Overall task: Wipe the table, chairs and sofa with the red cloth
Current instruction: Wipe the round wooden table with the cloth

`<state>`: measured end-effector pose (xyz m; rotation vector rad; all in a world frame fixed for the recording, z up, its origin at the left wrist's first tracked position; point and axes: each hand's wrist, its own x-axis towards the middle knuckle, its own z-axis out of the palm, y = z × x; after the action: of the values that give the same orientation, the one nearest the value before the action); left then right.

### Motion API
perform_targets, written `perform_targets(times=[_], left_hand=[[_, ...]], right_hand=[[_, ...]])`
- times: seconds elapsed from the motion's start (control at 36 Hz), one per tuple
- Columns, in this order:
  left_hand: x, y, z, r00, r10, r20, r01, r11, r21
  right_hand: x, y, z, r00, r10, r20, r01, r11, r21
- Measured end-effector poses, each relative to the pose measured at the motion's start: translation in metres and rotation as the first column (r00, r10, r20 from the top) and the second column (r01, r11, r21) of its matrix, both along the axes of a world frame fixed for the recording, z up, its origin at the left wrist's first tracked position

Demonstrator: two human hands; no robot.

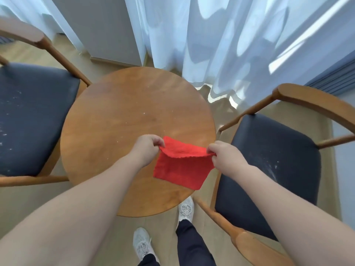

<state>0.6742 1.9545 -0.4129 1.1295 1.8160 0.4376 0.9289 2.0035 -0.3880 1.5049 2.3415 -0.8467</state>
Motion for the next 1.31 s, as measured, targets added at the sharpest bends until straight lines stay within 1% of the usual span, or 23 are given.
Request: perform_targets(times=[0.06,0.14,0.19,0.25,0.31,0.36,0.42,0.47,0.53,0.61,0.67,0.72,0.78,0.81,0.86,0.92,0.94,1.0,1.06,1.11,1.17,1.22,1.31], left_hand=[[-0.002,-0.012,-0.006,0.986,-0.161,-0.047,0.159,0.986,-0.044],[-0.003,-0.03,-0.014,0.936,-0.341,-0.091,0.329,0.936,-0.125],[-0.003,-0.04,-0.016,0.904,-0.402,-0.147,0.384,0.913,-0.135],[-0.004,-0.046,-0.019,0.9,-0.388,-0.2,0.376,0.921,-0.099],[-0.004,-0.051,-0.023,0.909,-0.349,-0.227,0.346,0.937,-0.054],[-0.005,-0.057,-0.028,0.914,-0.328,-0.24,0.33,0.943,-0.031],[-0.004,-0.062,-0.033,0.916,-0.323,-0.239,0.329,0.944,-0.016],[-0.004,-0.067,-0.037,0.919,-0.316,-0.235,0.328,0.945,0.012],[-0.006,-0.073,-0.042,0.922,-0.307,-0.237,0.323,0.946,0.03],[-0.013,-0.082,-0.05,0.922,-0.3,-0.246,0.319,0.947,0.039],[-0.02,-0.086,-0.055,0.915,-0.3,-0.271,0.324,0.945,0.046],[-0.028,-0.089,-0.06,0.909,-0.288,-0.3,0.315,0.948,0.046],[-0.036,-0.092,-0.064,0.91,-0.258,-0.324,0.284,0.958,0.038],[-0.039,-0.093,-0.067,0.911,-0.241,-0.335,0.27,0.962,0.042],[-0.045,-0.096,-0.072,0.911,-0.216,-0.352,0.249,0.967,0.053],[-0.048,-0.099,-0.075,0.91,-0.198,-0.365,0.234,0.971,0.057],[-0.048,-0.1,-0.077,0.909,-0.191,-0.369,0.228,0.972,0.059],[-0.046,-0.101,-0.079,0.909,-0.179,-0.376,0.222,0.972,0.075],[-0.044,-0.099,-0.082,0.908,-0.167,-0.384,0.216,0.972,0.088],[-0.041,-0.096,-0.085,0.904,-0.161,-0.396,0.22,0.97,0.107],[-0.04,-0.092,-0.089,0.899,-0.163,-0.407,0.238,0.961,0.141],[-0.039,-0.089,-0.094,0.893,-0.167,-0.418,0.267,0.944,0.194],[-0.038,-0.085,-0.105,0.877,-0.187,-0.443,0.313,0.922,0.229]], right_hand=[[0.002,-0.015,-0.012,0.993,0.104,0.052,-0.102,0.994,-0.04],[0.003,-0.035,-0.029,0.965,0.223,0.141,-0.199,0.966,-0.164],[0.002,-0.044,-0.037,0.941,0.28,0.189,-0.234,0.944,-0.233],[-0.002,-0.049,-0.043,0.929,0.294,0.227,-0.233,0.937,-0.261],[-0.01,-0.052,-0.047,0.948,0.209,0.241,-0.154,0.961,-0.229],[-0.022,-0.057,-0.052,0.973,0.006,0.229,0.028,0.989,-0.144],[-0.036,-0.064,-0.06,0.955,-0.22,0.197,0.241,0.967,-0.085],[-0.054,-0.073,-0.07,0.896,-0.398,0.195,0.418,0.906,-0.069],[-0.071,-0.08,-0.083,0.836,-0.488,0.251,0.514,0.856,-0.048],[-0.093,-0.083,-0.104,0.81,-0.51,0.289,0.547,0.835,-0.061],[-0.103,-0.08,-0.118,0.82,-0.496,0.286,0.527,0.849,-0.035],[-0.107,-0.076,-0.129,0.878,-0.392,0.274,0.402,0.916,0.023],[-0.102,-0.067,-0.134,0.962,-0.138,0.236,0.127,0.99,0.062],[-0.097,-0.061,-0.134,0.977,0.022,0.212,-0.036,0.997,0.062],[-0.086,-0.047,-0.127,0.94,0.289,0.18,-0.298,0.954,0.024],[-0.079,-0.034,-0.117,0.892,0.413,0.181,-0.42,0.908,-0.003],[-0.078,-0.032,-0.113,0.885,0.428,0.183,-0.435,0.9,-0.002],[-0.079,-0.033,-0.109,0.915,0.375,0.151,-0.383,0.923,0.027],[-0.086,-0.039,-0.111,0.97,0.23,0.083,-0.237,0.967,0.088],[-0.097,-0.043,-0.119,0.997,0.058,0.045,-0.063,0.99,0.125],[-0.106,-0.045,-0.132,0.994,-0.049,0.097,0.035,0.989,0.14],[-0.11,-0.047,-0.144,0.983,-0.084,0.16,0.057,0.984,0.168],[-0.108,-0.051,-0.156,0.982,-0.09,0.167,0.053,0.976,0.21]])
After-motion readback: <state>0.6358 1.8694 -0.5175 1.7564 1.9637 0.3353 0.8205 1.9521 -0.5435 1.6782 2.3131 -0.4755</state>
